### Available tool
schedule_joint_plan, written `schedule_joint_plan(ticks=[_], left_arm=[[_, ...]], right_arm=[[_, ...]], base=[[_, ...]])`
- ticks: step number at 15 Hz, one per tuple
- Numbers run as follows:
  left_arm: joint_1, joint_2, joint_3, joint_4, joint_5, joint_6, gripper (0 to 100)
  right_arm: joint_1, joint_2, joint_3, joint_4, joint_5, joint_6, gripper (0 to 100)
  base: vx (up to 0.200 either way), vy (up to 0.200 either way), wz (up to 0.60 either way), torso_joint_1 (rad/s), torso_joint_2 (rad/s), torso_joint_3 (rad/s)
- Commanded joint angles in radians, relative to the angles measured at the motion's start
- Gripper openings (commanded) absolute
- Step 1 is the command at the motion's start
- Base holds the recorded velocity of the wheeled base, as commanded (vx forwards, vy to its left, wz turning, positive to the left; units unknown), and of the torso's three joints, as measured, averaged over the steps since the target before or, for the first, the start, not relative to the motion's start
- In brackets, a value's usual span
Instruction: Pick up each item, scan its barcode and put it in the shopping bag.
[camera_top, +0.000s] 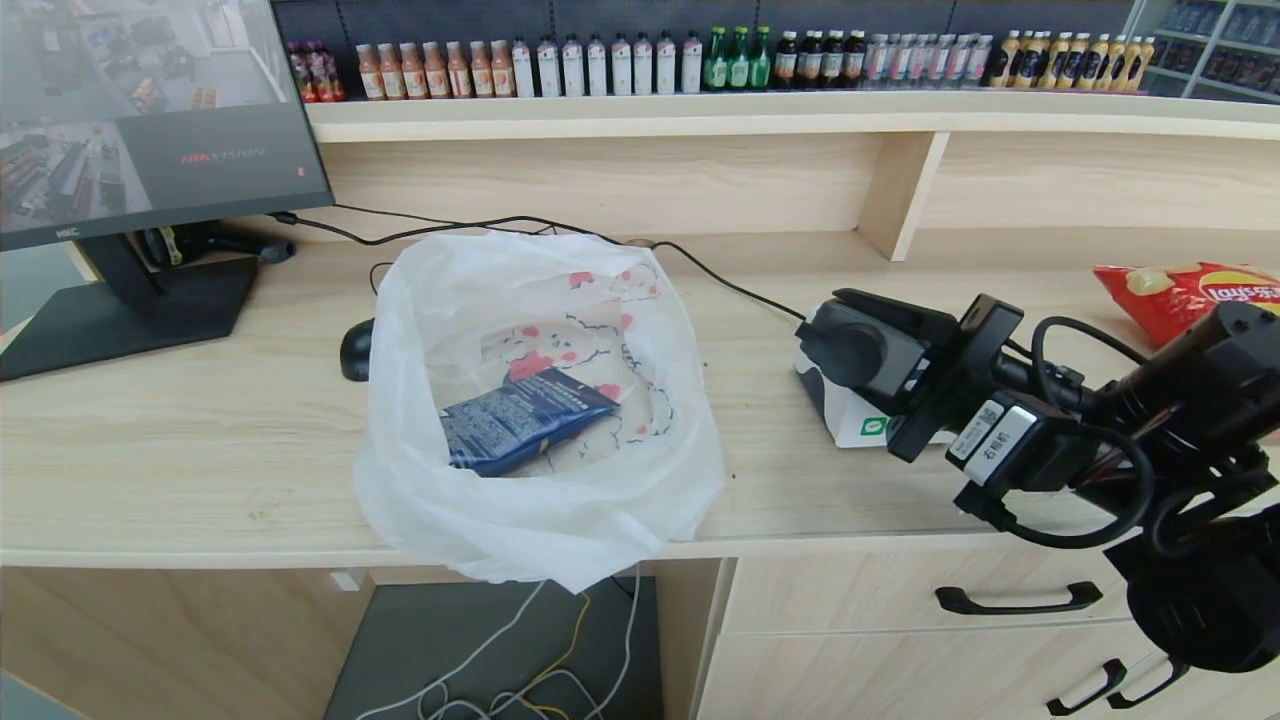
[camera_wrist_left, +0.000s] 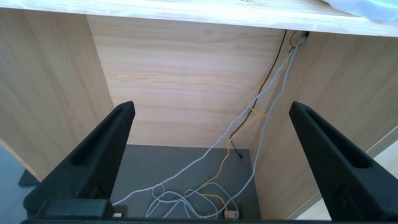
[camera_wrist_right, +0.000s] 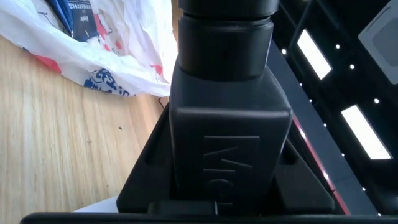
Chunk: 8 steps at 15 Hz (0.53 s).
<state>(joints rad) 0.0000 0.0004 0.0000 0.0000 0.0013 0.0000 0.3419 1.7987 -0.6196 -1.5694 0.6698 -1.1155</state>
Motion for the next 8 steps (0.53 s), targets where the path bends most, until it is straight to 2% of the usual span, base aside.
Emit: schedule_joint_plan(ticks=[1,8], left_arm=[[0.000,0.000,0.000,0.000,0.000,0.000,100],[0.000,0.000,0.000,0.000,0.000,0.000,100]], right_arm=[[0.000,-0.019,0.003,-0.001,0.001,0.003,0],[0.003,-0.194,0.067,-0.001,-0.022,0.146,0]], base=[[0.000,0.000,0.00,0.000,0.00,0.000],[0.000,0.000,0.00,0.000,0.00,0.000]])
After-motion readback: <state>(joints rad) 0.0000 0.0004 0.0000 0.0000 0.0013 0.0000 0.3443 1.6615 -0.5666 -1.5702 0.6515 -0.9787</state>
